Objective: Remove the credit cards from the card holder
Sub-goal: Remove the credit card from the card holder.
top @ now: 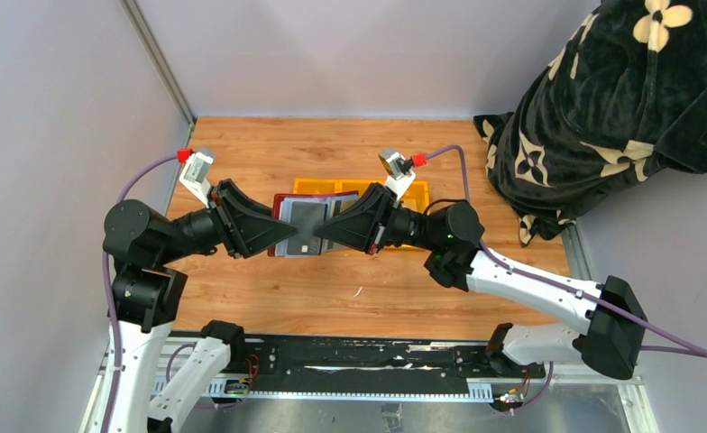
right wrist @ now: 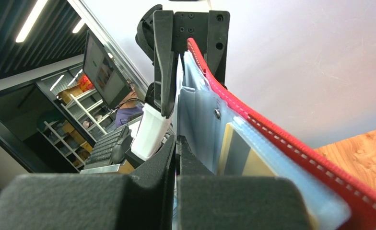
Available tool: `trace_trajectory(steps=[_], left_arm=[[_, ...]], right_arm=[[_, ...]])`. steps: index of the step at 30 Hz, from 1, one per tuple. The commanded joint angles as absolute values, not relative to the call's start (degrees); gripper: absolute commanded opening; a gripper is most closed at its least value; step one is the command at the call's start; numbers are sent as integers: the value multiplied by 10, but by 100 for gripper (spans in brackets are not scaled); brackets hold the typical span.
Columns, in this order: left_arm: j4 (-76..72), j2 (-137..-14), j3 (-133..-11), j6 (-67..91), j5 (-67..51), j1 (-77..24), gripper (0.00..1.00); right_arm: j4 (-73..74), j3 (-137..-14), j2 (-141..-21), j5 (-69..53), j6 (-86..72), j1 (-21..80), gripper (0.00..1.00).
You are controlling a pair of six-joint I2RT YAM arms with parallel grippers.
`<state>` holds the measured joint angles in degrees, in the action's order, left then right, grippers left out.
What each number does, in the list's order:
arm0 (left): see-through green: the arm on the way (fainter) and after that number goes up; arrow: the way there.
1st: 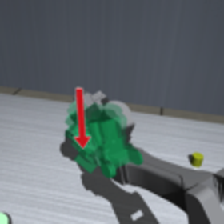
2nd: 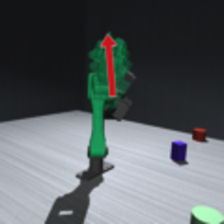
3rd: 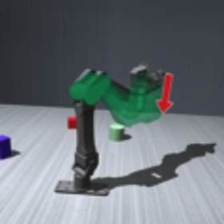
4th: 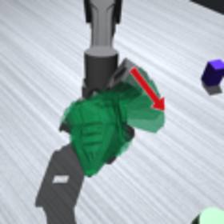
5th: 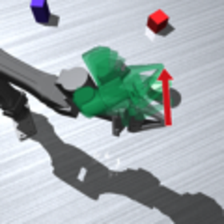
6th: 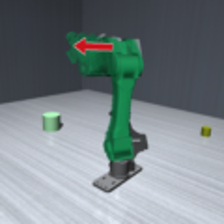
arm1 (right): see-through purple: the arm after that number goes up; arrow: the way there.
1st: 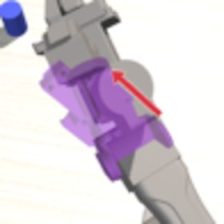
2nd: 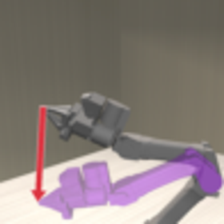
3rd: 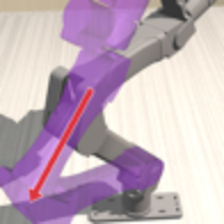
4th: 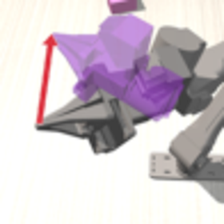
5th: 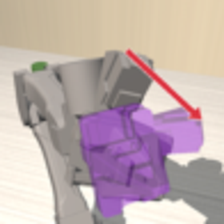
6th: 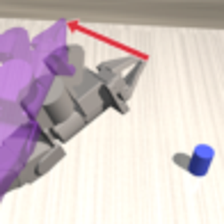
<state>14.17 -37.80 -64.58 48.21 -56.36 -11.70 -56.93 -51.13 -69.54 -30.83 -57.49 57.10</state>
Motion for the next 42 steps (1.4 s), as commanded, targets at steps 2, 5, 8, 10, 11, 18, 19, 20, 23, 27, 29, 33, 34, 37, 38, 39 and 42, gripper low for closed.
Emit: trace_trajectory(steps=[2,5,8,10,11,18,19,20,23,27,29,33,34,37,38,39,42], left_arm=[[151,-369,-632,477,-574,-114,40],[144,-370,-635,479,-581,-114,31],[130,-374,-644,484,-585,-114,20],[123,-376,-648,488,-583,-114,14],[121,-378,-651,488,-583,-114,11],[117,-396,-661,495,-584,-114,0],[115,-397,-664,496,-585,-114,0],[115,-399,-666,498,-587,-114,0],[116,-402,-673,503,-591,-114,0],[117,-402,-681,510,-596,-114,0],[115,-402,-682,512,-597,-114,0],[112,-403,-683,516,-598,-114,0],[111,-403,-684,516,-598,-114,0],[110,-404,-684,517,-598,-114,0],[110,-404,-684,517,-597,-114,0],[110,-404,-684,516,-596,-114,0],[115,-403,-685,514,-596,-114,0]], right_arm=[[-575,-540,-704,-285,-549,586,0],[-572,-538,-703,-274,-544,587,0],[-567,-531,-696,-259,-540,587,0],[-569,-524,-691,-248,-540,587,0],[-572,-522,-689,-247,-542,587,0],[-725,-527,-739,-313,-637,587,35],[-747,-529,-748,-317,-652,587,36],[-762,-531,-755,-320,-663,587,35],[-796,-536,-772,-328,-686,586,20],[-846,-525,-780,-327,-718,580,11],[-851,-519,-776,-328,-720,578,11],[-856,-512,-767,-333,-719,577,13],[-858,-511,-766,-334,-718,577,11],[-848,-509,-762,-329,-715,577,0],[-842,-509,-761,-327,-712,576,0],[-834,-507,-759,-323,-711,575,0],[-831,-492,-749,-313,-711,568,0]])
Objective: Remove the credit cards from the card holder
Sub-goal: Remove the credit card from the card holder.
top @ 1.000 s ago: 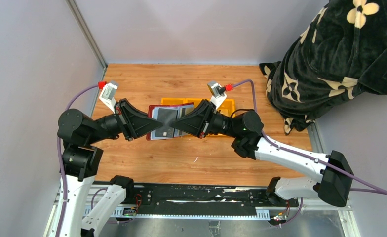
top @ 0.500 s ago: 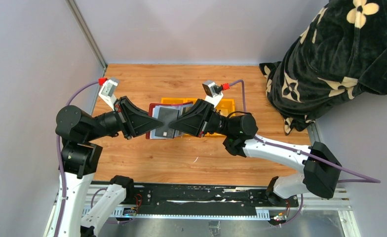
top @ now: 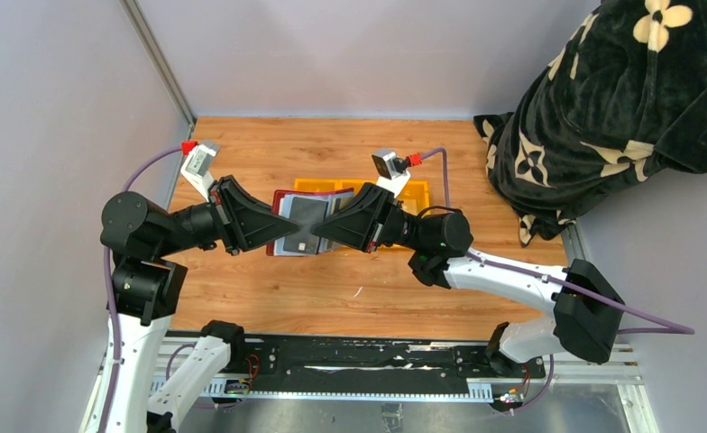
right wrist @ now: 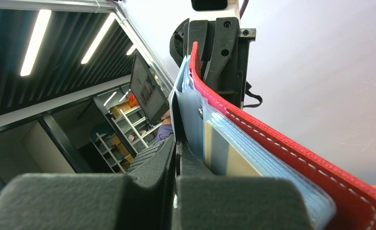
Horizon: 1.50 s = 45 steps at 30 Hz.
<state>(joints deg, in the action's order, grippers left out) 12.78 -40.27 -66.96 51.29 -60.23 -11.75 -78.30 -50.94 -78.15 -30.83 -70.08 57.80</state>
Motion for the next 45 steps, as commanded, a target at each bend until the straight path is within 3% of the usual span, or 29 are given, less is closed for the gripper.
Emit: trace_trajectory(steps=[1,14,20,22,27,32,37,45], left_arm=[[117,-403,-687,515,-597,-114,0],[110,-407,-687,519,-599,-114,0],[151,-407,-701,459,-590,-114,0],[195,-412,-719,403,-580,-114,0],[320,-424,-774,253,-536,-114,0],[375,-428,-808,167,-499,-114,0],[388,-422,-816,144,-480,-114,0],[379,-413,-807,174,-504,-114,0]], right_arm=[[-832,-487,-746,-312,-712,565,0],[-851,-484,-743,-336,-725,560,0],[-777,-458,-698,-344,-692,540,0],[-691,-457,-660,-365,-654,522,0],[-306,-488,-544,-332,-472,481,0],[-99,-522,-491,-272,-363,430,0],[-25,-534,-549,-287,-339,346,0],[-7,-598,-779,-270,-290,304,0]])
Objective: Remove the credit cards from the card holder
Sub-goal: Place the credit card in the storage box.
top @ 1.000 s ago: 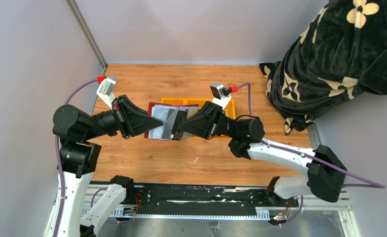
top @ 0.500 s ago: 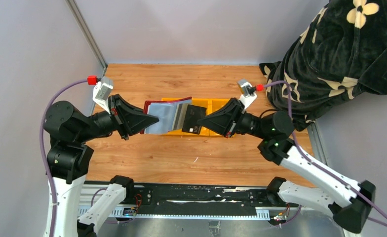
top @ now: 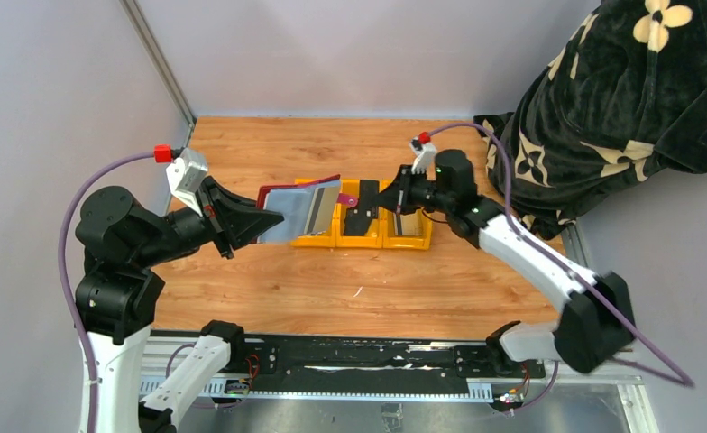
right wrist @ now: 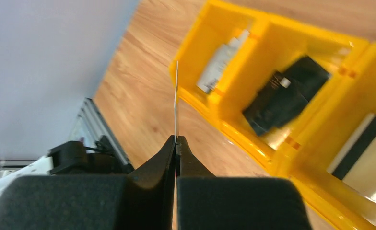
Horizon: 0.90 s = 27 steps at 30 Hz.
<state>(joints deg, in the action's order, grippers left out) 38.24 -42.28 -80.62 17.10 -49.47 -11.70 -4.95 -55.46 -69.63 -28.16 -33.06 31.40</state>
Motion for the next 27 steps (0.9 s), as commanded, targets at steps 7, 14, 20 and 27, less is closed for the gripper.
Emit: trace_trajectory(steps=[7,14,20,27], left_arm=[[335,-405,-794,226,-532,-114,0],[308,-400,-793,254,-544,-114,0],[275,-402,-792,289,-553,-114,0],[208,-393,-782,357,-579,-114,0]], right_arm=[[44,-724,-989,-245,-283,312,0],[49,-752,-1060,-203,-281,324,0],[66,-764,-1085,-157,-275,346,6],[70,-751,-1024,-102,-276,357,36]])
